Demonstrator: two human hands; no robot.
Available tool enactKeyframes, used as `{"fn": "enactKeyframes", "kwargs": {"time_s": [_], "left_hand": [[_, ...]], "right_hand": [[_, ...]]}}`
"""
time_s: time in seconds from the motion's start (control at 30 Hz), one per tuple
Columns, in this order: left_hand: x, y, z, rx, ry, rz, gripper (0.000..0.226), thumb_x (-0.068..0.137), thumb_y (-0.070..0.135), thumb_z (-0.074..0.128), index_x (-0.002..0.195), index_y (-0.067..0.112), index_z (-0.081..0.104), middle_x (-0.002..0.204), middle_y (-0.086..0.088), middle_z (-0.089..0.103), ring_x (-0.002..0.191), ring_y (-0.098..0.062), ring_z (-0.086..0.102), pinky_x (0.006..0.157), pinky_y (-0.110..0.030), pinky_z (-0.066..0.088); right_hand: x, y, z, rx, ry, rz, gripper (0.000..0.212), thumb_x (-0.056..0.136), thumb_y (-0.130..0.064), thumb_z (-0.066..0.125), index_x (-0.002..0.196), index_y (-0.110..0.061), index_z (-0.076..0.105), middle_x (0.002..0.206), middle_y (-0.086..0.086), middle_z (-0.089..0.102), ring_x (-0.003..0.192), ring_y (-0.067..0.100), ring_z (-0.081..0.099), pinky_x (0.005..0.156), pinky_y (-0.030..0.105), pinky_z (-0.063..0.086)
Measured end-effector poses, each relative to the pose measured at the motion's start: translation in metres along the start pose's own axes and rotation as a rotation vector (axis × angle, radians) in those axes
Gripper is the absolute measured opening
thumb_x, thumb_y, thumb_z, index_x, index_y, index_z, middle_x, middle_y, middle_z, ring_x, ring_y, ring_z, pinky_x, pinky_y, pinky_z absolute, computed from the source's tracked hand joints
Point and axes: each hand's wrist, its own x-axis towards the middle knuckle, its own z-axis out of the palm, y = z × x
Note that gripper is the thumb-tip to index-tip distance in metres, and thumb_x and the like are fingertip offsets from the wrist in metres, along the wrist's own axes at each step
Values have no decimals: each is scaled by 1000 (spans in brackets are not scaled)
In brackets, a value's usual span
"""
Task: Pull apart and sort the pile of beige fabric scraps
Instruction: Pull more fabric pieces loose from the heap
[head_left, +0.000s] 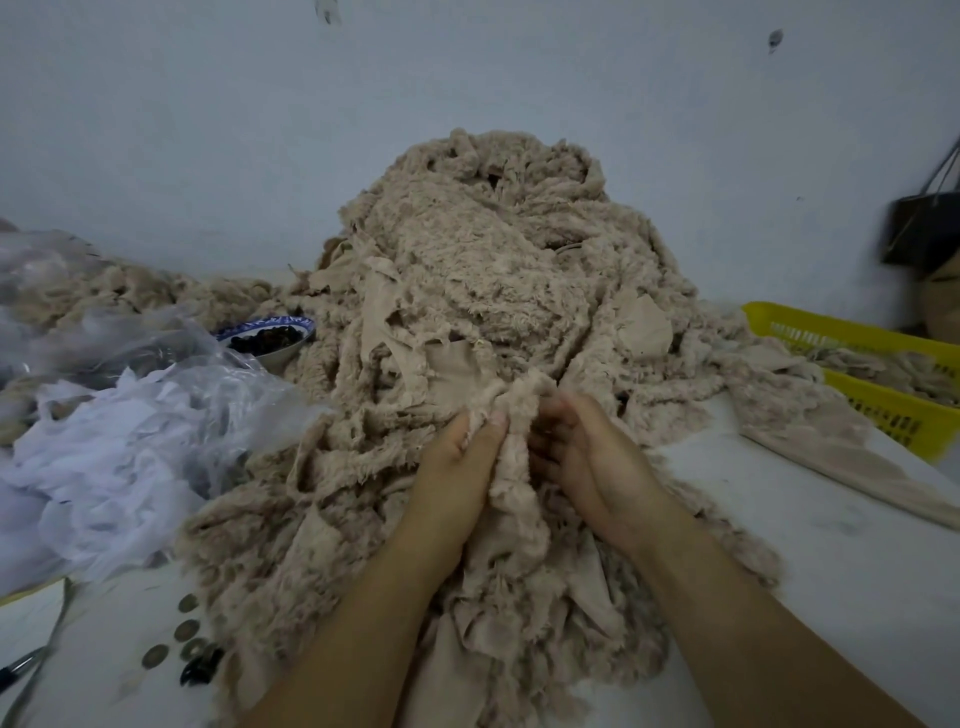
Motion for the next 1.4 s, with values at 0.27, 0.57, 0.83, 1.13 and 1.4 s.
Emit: {"fn": "enactKeyframes", "kwargs": {"time_s": [0.27,0.57,0.83,1.13,1.4], "left_hand": [[-8,-9,5,505,-313,248,25,104,30,51,104,13,69,105,2,69,98,-6,63,83,-27,50],[1,6,-7,-32,32,-216,35,99,37,56,77,28,81,83,2,78,79,-11,74,65,-19,55],[10,3,-25,-800,-53,-255,19,80,25,64,74,12,77,77,-3,69,61,-11,62,55,-23,54],[9,1,-13,-462,127,-211,39,79,27,72,113,8,72,107,-8,76,100,-21,72,88,-35,59],[7,2,-9,-313,153,-181,29,72,38,77,93,19,81,101,-8,77,94,-18,74,76,-27,60]], "right_hand": [[7,5,-2,29,188,-8,45,105,-31,46,77,-19,80,95,3,78,88,12,74,66,22,57],[8,-7,-17,355,251,35,47,99,-32,58,139,-9,52,125,14,68,106,28,70,70,37,61],[6,-6,-13,264,287,-60,36,96,-15,64,125,-16,43,97,3,63,60,6,64,54,21,51],[-1,0,-2,-164,160,-90,14,93,-35,65,99,-30,77,104,-1,76,98,16,72,89,40,57],[-14,5,12,-434,-112,-77,14,94,-37,66,104,-40,75,106,-15,75,105,9,70,91,26,56]]}}
